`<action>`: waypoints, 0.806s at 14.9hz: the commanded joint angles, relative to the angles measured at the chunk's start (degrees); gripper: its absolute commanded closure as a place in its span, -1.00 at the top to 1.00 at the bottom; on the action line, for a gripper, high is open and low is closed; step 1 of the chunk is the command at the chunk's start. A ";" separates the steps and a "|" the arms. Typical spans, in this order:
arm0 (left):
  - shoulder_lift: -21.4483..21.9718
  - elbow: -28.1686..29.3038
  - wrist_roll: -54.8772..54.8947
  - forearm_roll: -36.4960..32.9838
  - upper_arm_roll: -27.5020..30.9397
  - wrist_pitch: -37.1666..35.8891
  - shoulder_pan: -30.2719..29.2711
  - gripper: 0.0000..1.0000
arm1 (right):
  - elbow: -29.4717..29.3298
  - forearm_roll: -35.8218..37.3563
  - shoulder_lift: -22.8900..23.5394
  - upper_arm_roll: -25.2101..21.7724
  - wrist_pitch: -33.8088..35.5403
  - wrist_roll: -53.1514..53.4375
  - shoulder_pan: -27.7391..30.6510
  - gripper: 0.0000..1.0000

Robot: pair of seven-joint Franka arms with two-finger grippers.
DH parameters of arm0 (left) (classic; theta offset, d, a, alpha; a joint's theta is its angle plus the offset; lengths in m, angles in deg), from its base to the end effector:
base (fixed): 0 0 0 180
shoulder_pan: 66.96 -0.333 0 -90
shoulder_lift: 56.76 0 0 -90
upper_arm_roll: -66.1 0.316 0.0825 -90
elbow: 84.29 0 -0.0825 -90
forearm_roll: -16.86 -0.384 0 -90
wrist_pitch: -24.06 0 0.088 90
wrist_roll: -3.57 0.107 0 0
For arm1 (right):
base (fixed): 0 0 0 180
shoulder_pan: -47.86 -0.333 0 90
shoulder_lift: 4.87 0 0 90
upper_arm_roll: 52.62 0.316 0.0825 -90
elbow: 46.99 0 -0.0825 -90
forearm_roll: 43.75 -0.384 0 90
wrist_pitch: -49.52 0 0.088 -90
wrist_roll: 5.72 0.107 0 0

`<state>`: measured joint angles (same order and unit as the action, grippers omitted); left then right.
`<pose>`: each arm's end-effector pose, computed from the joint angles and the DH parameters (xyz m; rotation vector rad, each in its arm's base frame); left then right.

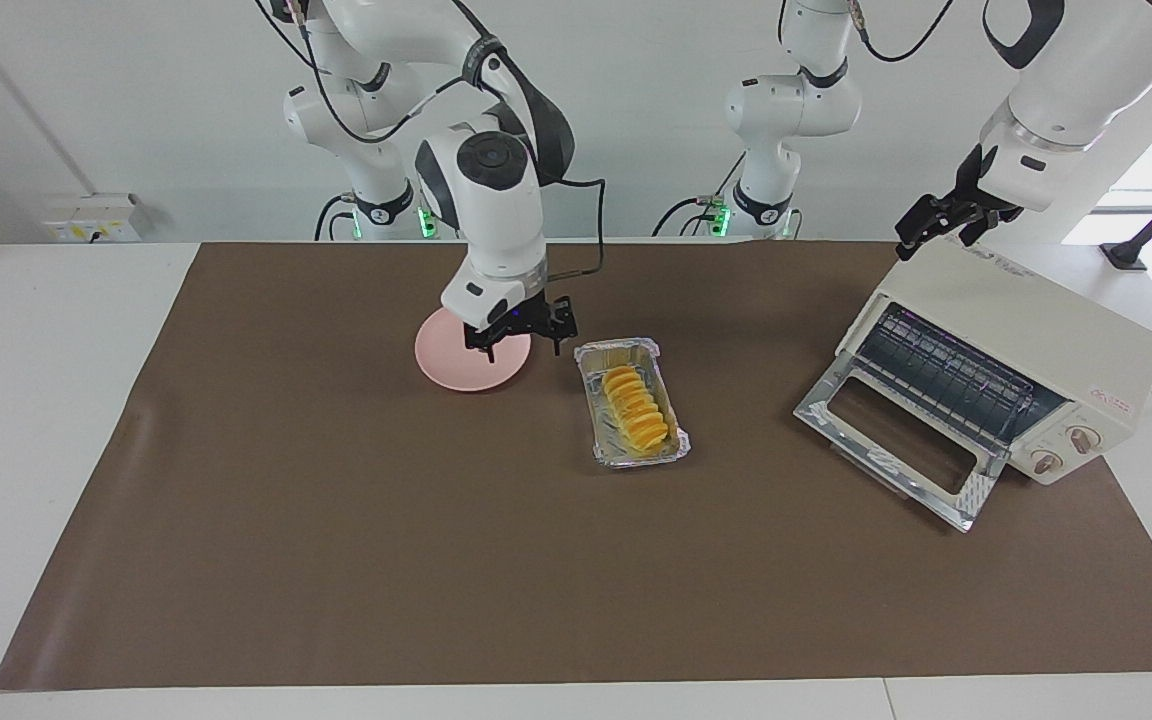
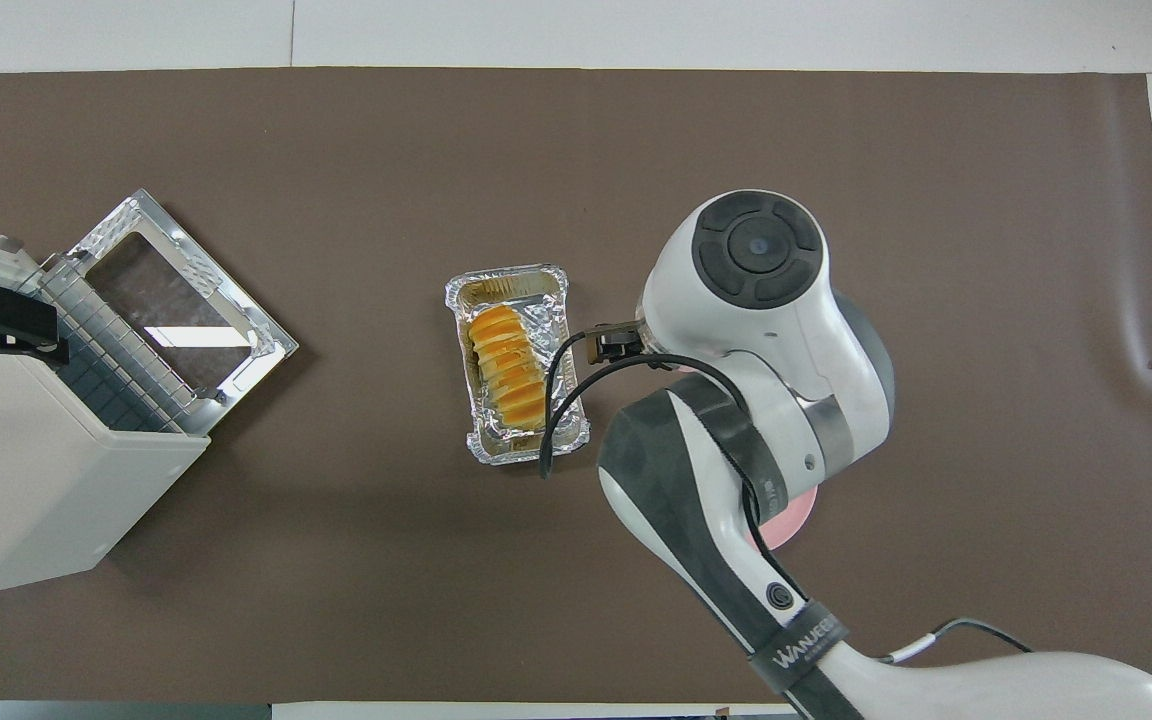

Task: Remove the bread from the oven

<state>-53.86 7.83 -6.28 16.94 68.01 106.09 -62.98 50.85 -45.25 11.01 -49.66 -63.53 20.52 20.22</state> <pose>0.5228 -0.0186 0.6233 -3.1183 -0.2116 0.1958 0.5490 0.3236 0.4277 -3.1115 -0.0993 0.0439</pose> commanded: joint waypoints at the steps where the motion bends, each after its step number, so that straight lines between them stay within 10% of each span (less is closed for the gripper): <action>1: 1.67 2.62 4.13 1.07 -0.51 0.59 -2.30 1.00 | -11.78 4.65 12.75 -0.24 0.28 7.41 -4.17 1.00; 9: 1.32 2.28 5.80 1.07 -0.42 2.26 -2.31 1.00 | -11.54 6.59 17.52 -0.23 -8.05 6.89 -4.35 1.00; 12: 1.50 2.63 5.28 1.07 -0.51 2.00 -2.22 1.00 | -11.36 6.60 17.88 -0.23 -10.34 6.19 -4.17 0.47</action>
<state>-53.85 8.44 -1.49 16.94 67.86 107.02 -64.56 39.86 -39.76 28.30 -50.29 -72.27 27.53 15.44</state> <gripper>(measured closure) 0.000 0.035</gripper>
